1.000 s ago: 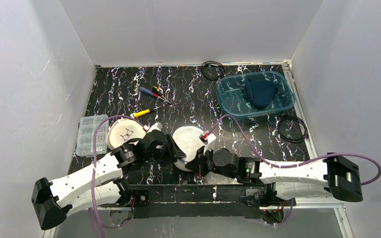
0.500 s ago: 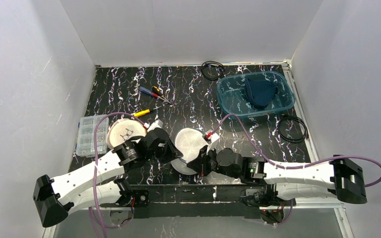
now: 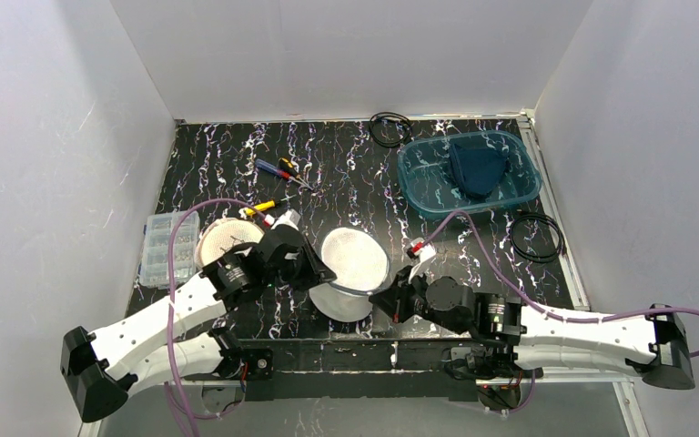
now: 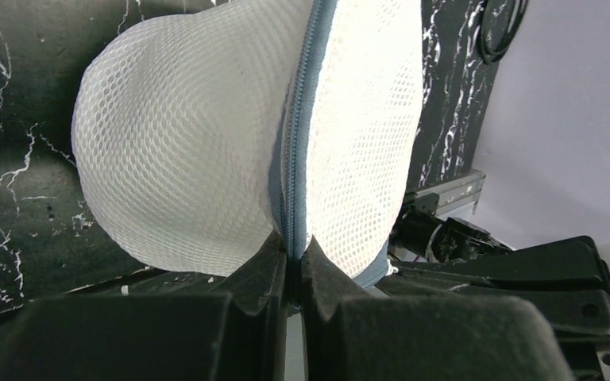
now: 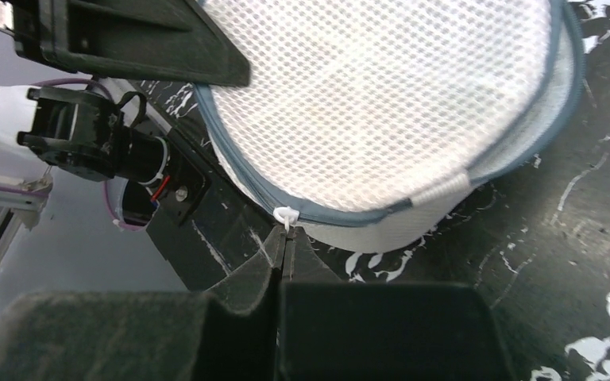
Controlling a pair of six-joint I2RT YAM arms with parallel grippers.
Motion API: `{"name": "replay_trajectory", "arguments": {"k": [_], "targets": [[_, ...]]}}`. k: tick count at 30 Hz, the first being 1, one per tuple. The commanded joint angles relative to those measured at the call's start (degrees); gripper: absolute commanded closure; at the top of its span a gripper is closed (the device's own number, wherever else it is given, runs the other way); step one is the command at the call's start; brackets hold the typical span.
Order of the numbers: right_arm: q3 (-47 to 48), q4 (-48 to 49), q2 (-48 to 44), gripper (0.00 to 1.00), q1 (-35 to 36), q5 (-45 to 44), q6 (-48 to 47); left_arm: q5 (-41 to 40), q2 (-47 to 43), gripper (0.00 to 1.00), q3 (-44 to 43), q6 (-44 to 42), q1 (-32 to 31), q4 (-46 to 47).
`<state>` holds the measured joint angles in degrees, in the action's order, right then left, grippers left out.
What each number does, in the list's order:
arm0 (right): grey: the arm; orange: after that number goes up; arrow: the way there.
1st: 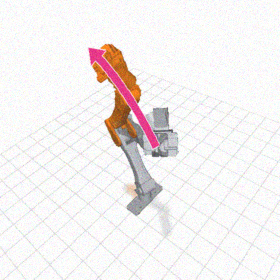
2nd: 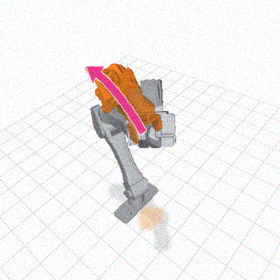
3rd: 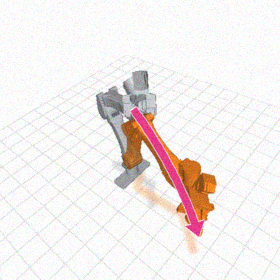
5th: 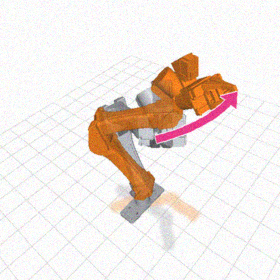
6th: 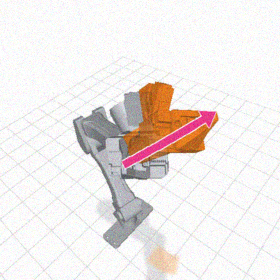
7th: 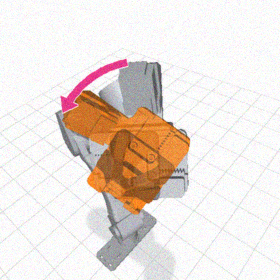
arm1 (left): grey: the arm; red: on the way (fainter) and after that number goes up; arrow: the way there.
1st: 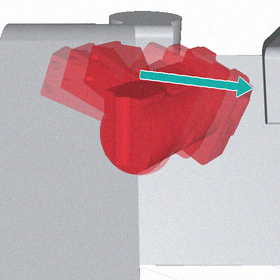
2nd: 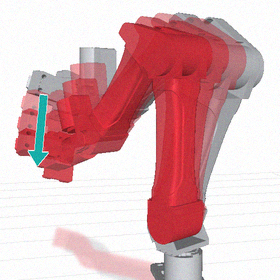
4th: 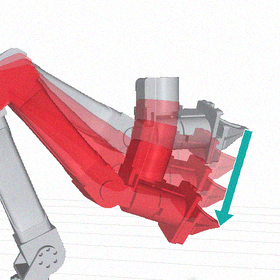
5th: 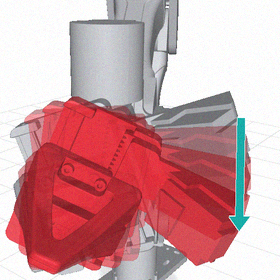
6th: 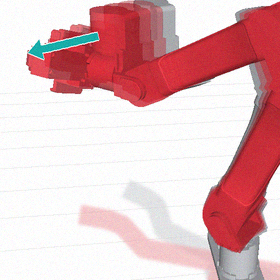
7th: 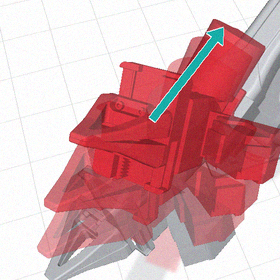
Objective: Unzip the laundry bag and remove the bra
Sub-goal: Unzip the laundry bag at the center of the board.
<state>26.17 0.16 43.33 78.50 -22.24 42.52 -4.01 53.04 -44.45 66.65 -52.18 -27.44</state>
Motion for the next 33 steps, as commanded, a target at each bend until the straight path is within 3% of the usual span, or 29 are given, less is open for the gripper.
{"name": "replay_trajectory", "arguments": {"k": [1, 8, 11, 12, 14, 17, 25, 33], "targets": [[-0.54, -5.43, -2.94, 0.99, 0.21, -5.51, 0.74, 3.80, -1.45, 1.00, 1.30, -4.56, 3.85, 1.91], [-0.52, -4.06, -1.64, 0.99, 0.25, -4.35, 0.23, 9.60, -0.66, 0.96, 3.78, -5.27, 6.57, 4.93], [-0.18, -2.52, -0.58, 0.99, 0.21, -3.52, 0.19, 10.39, -0.69, 0.79, 4.19, -5.08, 6.61, 5.02], [-0.08, -2.06, -0.17, 0.99, 0.22, -3.22, 0.19, 10.61, -0.84, 0.68, 4.19, -5.07, 6.61, 4.71], [0.16, -0.99, 0.56, 0.99, 0.21, -2.66, 0.19, 11.33, -1.63, 0.53, 4.20, -4.99, 6.60, 3.95], [0.61, 1.28, 1.73, 0.99, 0.19, -1.52, 0.49, 12.82, -2.86, 0.42, 3.68, -4.30, 6.63, 1.50], [3.31, 6.14, 6.13, 0.99, 0.23, 1.48, 0.07, 17.06, -6.40, 0.37, 3.51, -0.20, 4.28, -2.31], [6.50, 9.03, 10.55, 0.99, 0.32, 4.95, -1.27, 13.50, -3.01, 0.36, 0.47, -0.54, 3.05, -3.74]]}}
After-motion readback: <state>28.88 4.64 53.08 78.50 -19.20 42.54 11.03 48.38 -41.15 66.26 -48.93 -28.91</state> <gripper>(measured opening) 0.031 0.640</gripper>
